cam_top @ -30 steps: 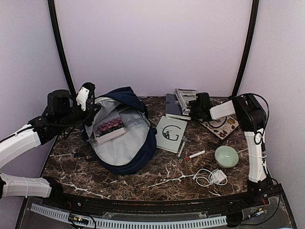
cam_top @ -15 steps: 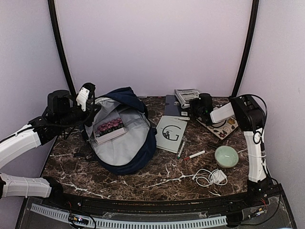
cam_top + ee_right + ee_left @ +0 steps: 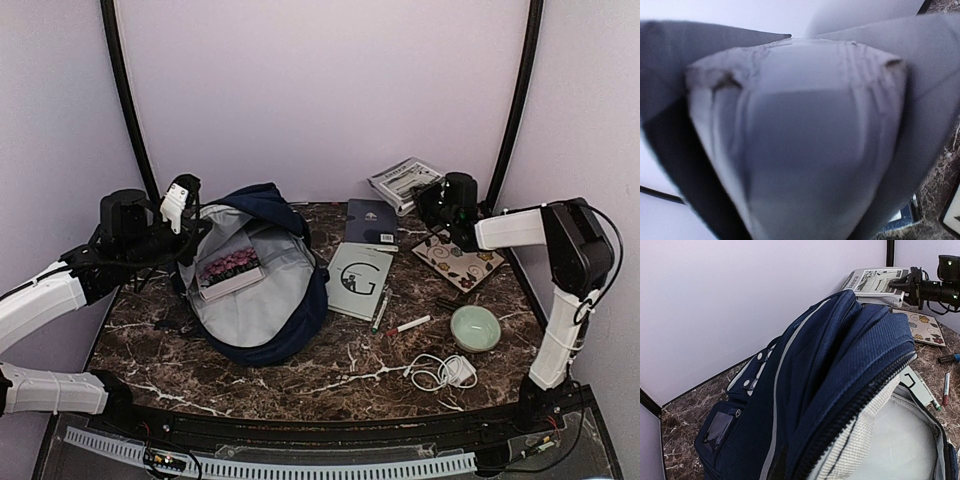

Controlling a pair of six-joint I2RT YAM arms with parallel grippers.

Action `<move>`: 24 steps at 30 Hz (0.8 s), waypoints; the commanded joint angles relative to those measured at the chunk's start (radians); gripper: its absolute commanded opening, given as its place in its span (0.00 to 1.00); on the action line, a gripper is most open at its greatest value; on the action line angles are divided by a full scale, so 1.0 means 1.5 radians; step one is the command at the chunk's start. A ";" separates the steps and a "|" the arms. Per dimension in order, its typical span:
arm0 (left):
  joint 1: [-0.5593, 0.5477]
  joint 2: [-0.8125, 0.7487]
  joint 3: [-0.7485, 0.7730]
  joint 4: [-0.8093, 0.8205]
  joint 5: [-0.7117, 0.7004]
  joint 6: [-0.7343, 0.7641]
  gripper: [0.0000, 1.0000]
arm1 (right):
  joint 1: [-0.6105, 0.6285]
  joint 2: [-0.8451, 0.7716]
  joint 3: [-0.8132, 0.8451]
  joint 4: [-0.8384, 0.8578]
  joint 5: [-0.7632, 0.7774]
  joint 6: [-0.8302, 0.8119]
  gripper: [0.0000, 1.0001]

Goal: Pack the student bag
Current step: Pick up the book, then place the book in the largest pocket of the bag.

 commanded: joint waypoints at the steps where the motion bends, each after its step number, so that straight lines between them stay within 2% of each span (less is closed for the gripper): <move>1: 0.005 -0.015 -0.003 0.083 -0.023 0.013 0.00 | 0.006 -0.100 -0.023 -0.089 -0.120 -0.091 0.25; 3: 0.005 -0.019 -0.005 0.086 -0.027 0.018 0.00 | 0.020 -0.146 -0.017 -0.163 -0.170 -0.142 0.25; 7: 0.006 -0.027 -0.010 0.095 -0.030 0.022 0.00 | 0.062 -0.250 0.023 -0.380 -0.248 -0.280 0.26; 12: 0.005 -0.030 -0.008 0.096 -0.033 0.028 0.00 | 0.115 -0.372 0.017 -0.551 -0.311 -0.353 0.24; 19: 0.006 -0.028 -0.008 0.095 -0.049 0.035 0.00 | 0.232 -0.475 -0.073 -0.613 -0.427 -0.346 0.23; 24: 0.005 -0.025 -0.006 0.093 -0.046 0.035 0.00 | 0.301 -0.500 -0.155 -0.532 -0.488 -0.294 0.21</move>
